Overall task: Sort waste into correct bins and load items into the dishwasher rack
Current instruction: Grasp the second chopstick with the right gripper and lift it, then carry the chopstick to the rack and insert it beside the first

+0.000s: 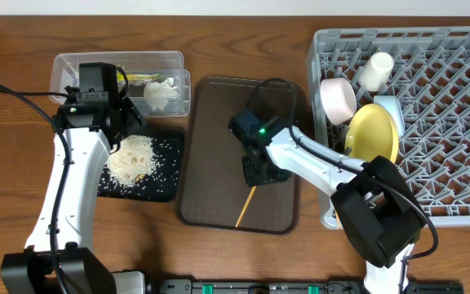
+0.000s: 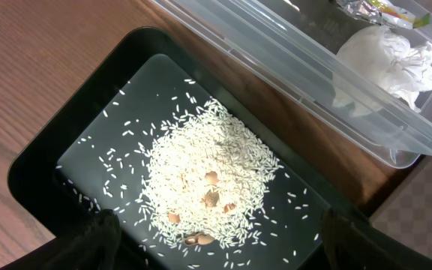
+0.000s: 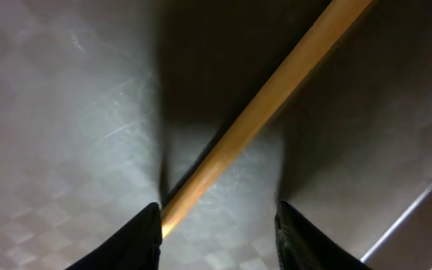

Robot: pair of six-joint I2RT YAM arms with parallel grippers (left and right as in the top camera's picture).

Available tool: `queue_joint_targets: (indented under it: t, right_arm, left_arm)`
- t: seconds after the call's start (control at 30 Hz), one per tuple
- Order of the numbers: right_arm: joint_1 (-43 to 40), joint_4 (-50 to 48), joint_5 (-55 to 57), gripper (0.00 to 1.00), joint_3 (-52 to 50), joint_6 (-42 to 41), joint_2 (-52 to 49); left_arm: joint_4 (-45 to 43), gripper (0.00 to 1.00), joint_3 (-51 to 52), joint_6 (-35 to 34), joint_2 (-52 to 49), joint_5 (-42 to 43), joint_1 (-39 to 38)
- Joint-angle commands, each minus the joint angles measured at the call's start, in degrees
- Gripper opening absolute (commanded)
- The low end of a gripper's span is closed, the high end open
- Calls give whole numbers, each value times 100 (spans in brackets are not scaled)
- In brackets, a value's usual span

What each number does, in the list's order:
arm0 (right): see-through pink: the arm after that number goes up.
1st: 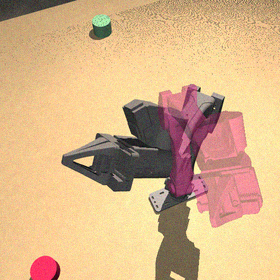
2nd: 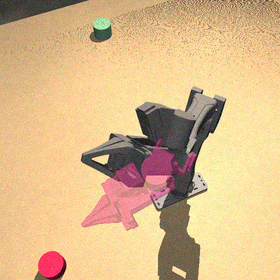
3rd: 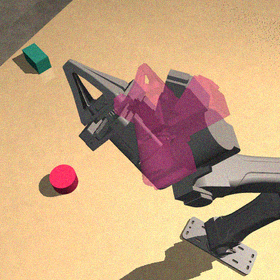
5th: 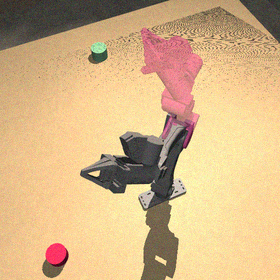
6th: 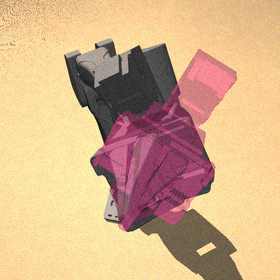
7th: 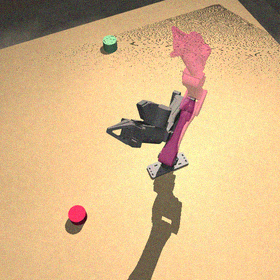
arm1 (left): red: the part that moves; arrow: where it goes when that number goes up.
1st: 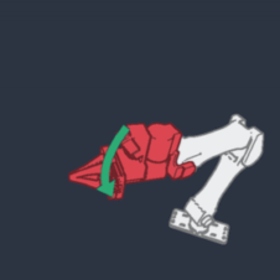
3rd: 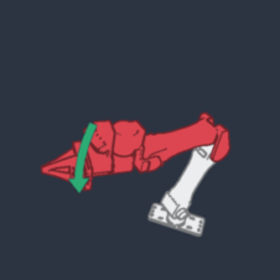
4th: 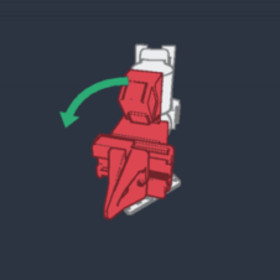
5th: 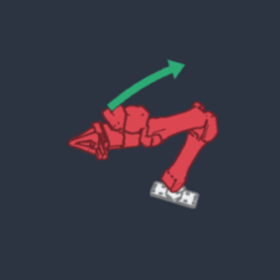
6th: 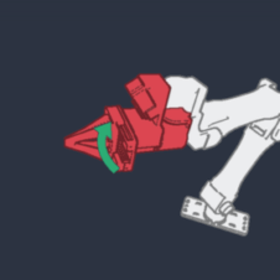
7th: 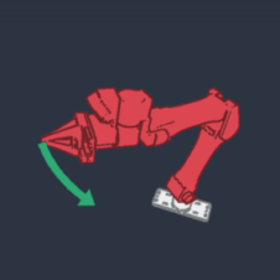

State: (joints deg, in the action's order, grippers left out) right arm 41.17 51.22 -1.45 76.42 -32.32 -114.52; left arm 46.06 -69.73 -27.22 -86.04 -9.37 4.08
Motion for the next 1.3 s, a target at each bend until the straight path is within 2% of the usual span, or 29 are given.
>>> queue_joint_targets:
  t: [0.0,0.13,0.33,0.57,0.63,0.8,0.97,1.27]
  right_arm:
    - [63,-61,83,44,-92,-181,-90]
    - [46,-72,85,40,-92,-197,-90]
    - [44,-66,127,20,-92,-225,-90]
    - [9,-278,168,13,-90,-400,-90]
    - [-42,-444,160,2,-90,-457,-90]
    - [-216,-566,94,1,-76,-415,-87]
    - [-354,-400,31,1,-2,107,140]
    - [-802,103,-140,1,72,1679,1969]
  left_arm:
    - [13,88,57,-55,-11,-31,35]
    - [13,88,57,-55,-11,-31,35]
    - [17,88,55,-52,-11,-31,35]
    - [17,88,57,-55,-11,-28,35]
    - [17,88,57,-55,-11,-28,35]
    - [39,88,57,-55,-11,-28,35]
    - [37,88,57,-52,-11,-28,35]
    - [37,88,57,-52,-11,-28,35]
